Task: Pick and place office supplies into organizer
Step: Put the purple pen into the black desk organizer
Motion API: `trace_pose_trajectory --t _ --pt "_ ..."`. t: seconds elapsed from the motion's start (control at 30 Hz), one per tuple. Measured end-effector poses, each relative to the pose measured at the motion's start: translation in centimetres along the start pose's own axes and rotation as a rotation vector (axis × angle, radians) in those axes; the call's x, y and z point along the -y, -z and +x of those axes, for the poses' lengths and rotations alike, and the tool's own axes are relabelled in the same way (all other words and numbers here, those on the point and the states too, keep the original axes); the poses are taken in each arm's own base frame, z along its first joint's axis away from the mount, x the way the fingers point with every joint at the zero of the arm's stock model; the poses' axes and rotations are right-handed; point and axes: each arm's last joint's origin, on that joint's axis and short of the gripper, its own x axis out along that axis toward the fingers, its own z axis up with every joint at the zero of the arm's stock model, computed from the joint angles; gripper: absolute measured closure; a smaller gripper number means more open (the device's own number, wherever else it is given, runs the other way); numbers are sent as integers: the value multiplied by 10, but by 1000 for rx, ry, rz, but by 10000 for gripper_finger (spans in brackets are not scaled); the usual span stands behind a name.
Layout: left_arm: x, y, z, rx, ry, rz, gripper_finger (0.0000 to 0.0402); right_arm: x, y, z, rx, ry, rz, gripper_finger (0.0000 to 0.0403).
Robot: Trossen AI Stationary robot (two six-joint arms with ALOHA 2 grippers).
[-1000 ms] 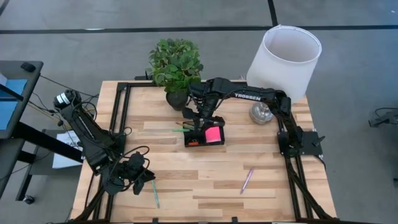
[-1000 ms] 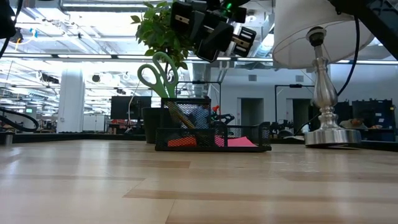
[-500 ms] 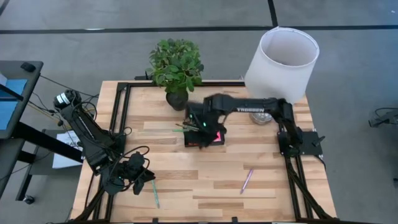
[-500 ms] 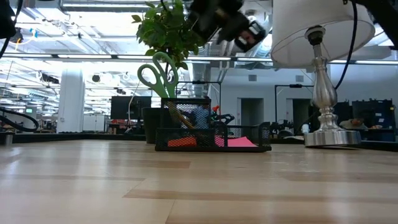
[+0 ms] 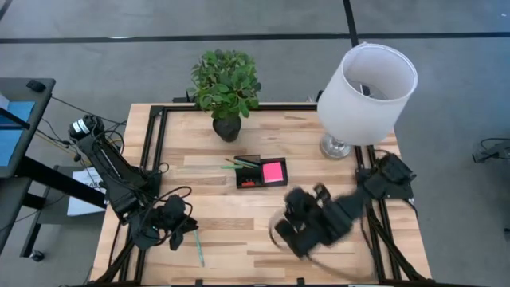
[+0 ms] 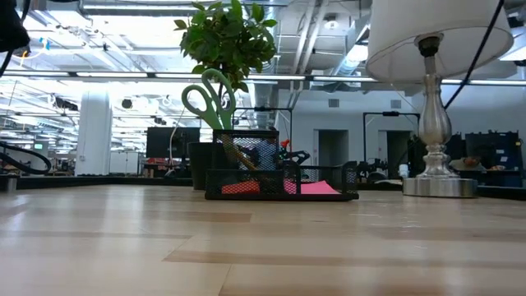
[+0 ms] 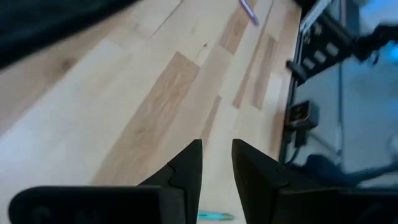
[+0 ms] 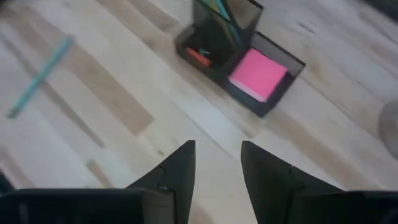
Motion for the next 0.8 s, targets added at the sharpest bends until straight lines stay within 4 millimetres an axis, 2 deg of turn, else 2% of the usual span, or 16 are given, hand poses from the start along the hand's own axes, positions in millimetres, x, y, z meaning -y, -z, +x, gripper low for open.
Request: trace_pose_trajectory --t 0.17,0.27,0.4,0.57,0.67,0.8 --pt "-1 0 0 -2 -10 128 322 -14 55 -28 75 -67 -66 280" --pt "-1 0 0 21 -17 158 322 -23 95 -28 64 -74 -116 280" --pt "-2 -2 0 66 -32 163 322 -31 132 -25 63 -77 -166 280" --pt "-2 -4 0 137 -54 161 322 -64 162 -13 51 -223 -134 280" --pt "-2 -6 -1 203 -72 148 322 -82 171 -1 55 -290 -256 279" --pt "-2 -6 -1 218 -78 148 322 -99 184 24 -173 -316 -343 278"
